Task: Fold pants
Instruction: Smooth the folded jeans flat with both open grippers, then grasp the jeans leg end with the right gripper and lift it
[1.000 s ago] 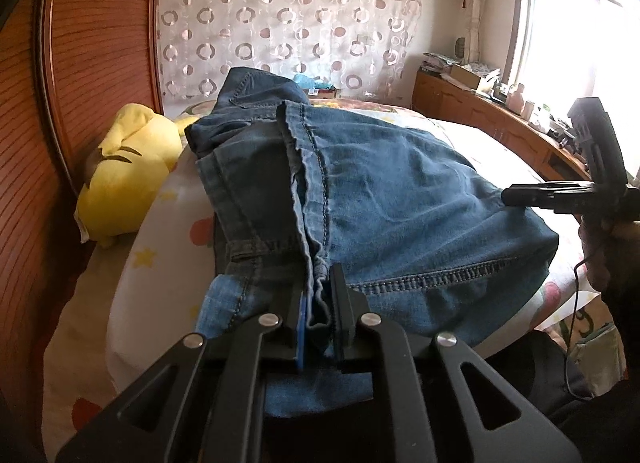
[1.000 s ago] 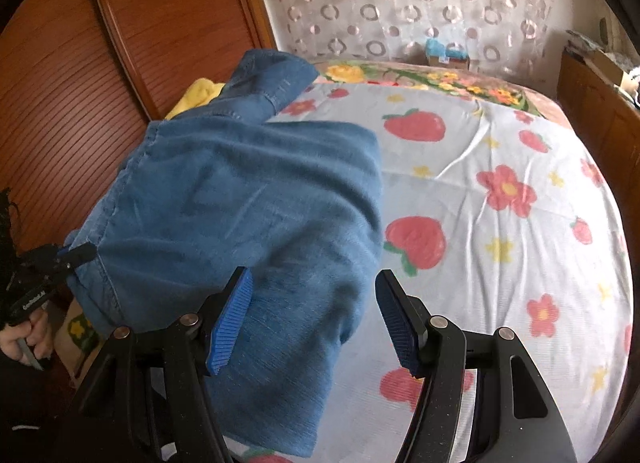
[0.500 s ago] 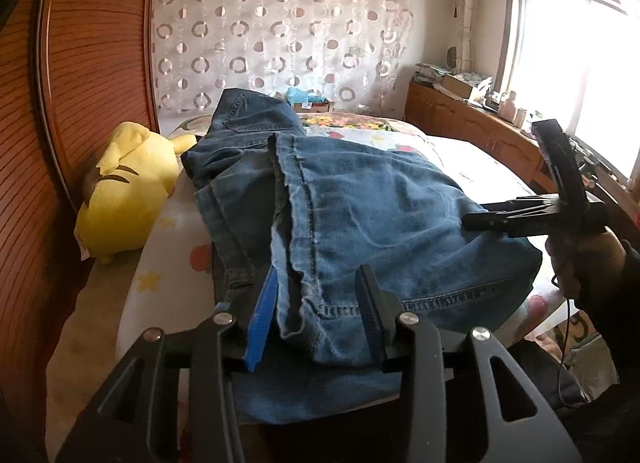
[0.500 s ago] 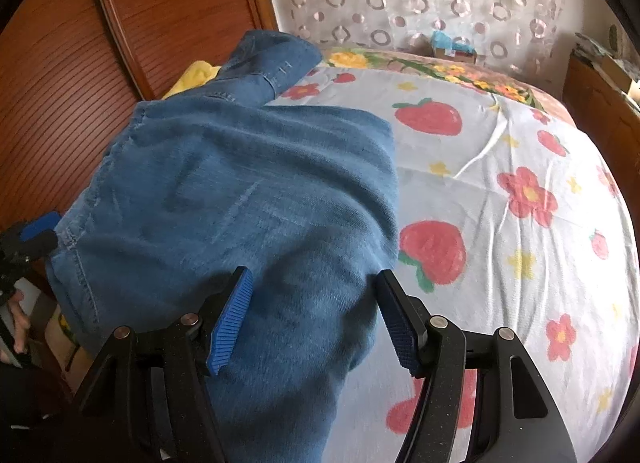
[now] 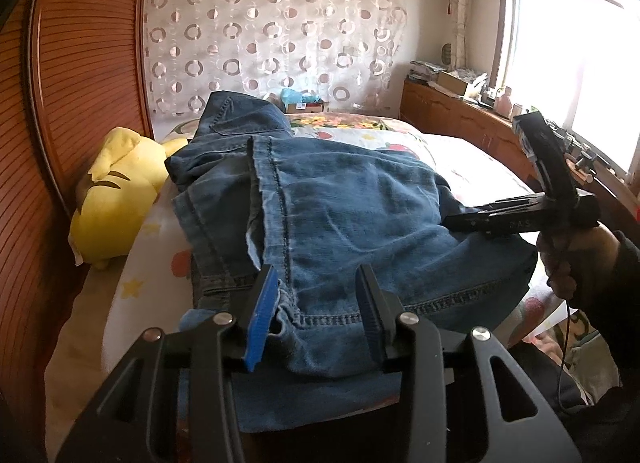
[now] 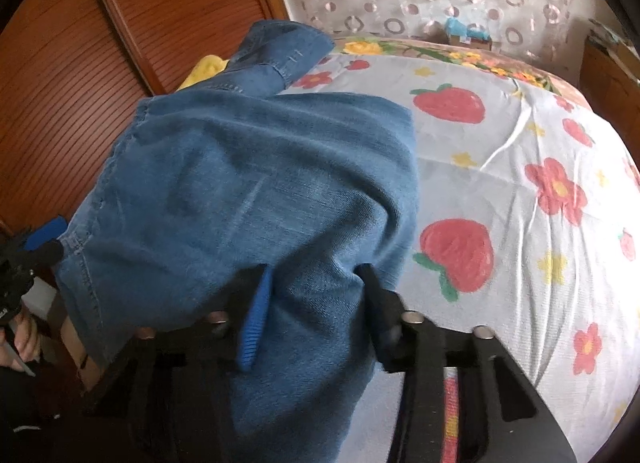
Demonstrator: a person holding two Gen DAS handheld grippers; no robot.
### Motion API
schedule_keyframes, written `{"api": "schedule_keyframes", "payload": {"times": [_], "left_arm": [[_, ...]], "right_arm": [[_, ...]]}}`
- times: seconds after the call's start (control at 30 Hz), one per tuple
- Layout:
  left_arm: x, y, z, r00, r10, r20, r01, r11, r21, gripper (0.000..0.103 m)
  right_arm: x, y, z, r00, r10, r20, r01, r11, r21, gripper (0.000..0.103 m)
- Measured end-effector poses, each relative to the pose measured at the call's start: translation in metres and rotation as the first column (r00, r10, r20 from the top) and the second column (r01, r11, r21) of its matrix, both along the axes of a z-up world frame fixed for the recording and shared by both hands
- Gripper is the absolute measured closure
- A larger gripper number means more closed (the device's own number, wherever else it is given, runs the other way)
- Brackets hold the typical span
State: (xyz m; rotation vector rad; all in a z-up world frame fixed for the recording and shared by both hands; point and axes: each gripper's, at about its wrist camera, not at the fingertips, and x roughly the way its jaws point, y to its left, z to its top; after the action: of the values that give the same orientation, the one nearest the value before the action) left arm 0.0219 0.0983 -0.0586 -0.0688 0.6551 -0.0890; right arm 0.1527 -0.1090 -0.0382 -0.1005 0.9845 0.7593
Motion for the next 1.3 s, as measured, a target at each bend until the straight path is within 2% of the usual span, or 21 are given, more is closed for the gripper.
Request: {"api": "schedule_keyframes", "payload": {"times": [0.1,0.23,0.43,0.57,0.67,0.77,0.87,1.0,1.07,1.13,1.17,1.2,1.3], "left_arm": [[0.001,-0.001,0.000,1.000,0.001,0.000,-0.001,1.000,-0.005,0.064],[-0.002,0.002,0.003,1.000,0.005,0.009,-0.005,1.000,-0.015,0.064],[-0.007,0.008,0.012,0.999,0.019,0.033,-0.019,1.000,-0.025,0.064],[-0.007,0.006,0.025,0.998,0.013,0.059,-0.011,0.999,-0.034,0.064],[-0.003,-0.002,0.035,0.997,-0.005,0.072,0.007,1.000,-0.027,0.064],[0.004,-0.016,0.044,0.995,-0.039,0.087,0.040,0.999,-0.012,0.064],[0.013,-0.033,0.052,0.992,-0.084,0.095,0.087,0.996,-0.021,0.064],[0.034,-0.067,0.055,0.985,-0.156,0.075,0.158,0.987,-0.022,0.064],[0.044,-0.085,0.054,0.979,-0.195,0.060,0.197,0.980,-0.031,0.064],[0.051,-0.099,0.053,0.974,-0.224,0.045,0.225,0.974,-0.033,0.064],[0.056,-0.109,0.050,0.969,-0.245,0.034,0.246,0.969,-0.031,0.064],[0.060,-0.116,0.047,0.965,-0.261,0.025,0.262,0.965,-0.032,0.064],[0.067,-0.133,0.040,0.958,-0.287,-0.003,0.287,0.957,-0.039,0.064]], "right_arm": [[-0.006,0.002,0.014,0.999,0.020,0.035,-0.021,1.000,0.009,0.096],[-0.021,0.005,0.059,0.986,0.010,0.165,-0.018,0.999,0.045,0.098],[-0.035,0.026,0.127,0.944,0.036,0.328,-0.045,0.999,0.019,0.099],[-0.042,0.021,0.165,0.918,0.029,0.396,-0.032,0.999,0.001,0.099],[-0.040,-0.011,0.179,0.912,-0.021,0.409,0.029,0.999,-0.014,0.099],[-0.036,-0.058,0.167,0.909,-0.092,0.406,0.129,0.990,-0.064,0.099],[-0.020,-0.103,0.131,0.928,-0.173,0.329,0.217,0.971,-0.101,0.098],[-0.006,-0.148,0.084,0.937,-0.268,0.223,0.293,0.952,-0.084,0.094],[-0.004,-0.157,0.070,0.938,-0.291,0.191,0.310,0.947,-0.080,0.085],[-0.003,-0.167,0.058,0.936,-0.307,0.175,0.326,0.941,-0.094,0.068],[-0.005,-0.173,0.053,0.935,-0.313,0.168,0.329,0.940,-0.084,0.056],[-0.008,-0.177,0.050,0.935,-0.318,0.156,0.332,0.940,-0.073,0.049],[-0.015,-0.189,0.044,0.930,-0.340,0.140,0.351,0.935,-0.058,0.041]]}}
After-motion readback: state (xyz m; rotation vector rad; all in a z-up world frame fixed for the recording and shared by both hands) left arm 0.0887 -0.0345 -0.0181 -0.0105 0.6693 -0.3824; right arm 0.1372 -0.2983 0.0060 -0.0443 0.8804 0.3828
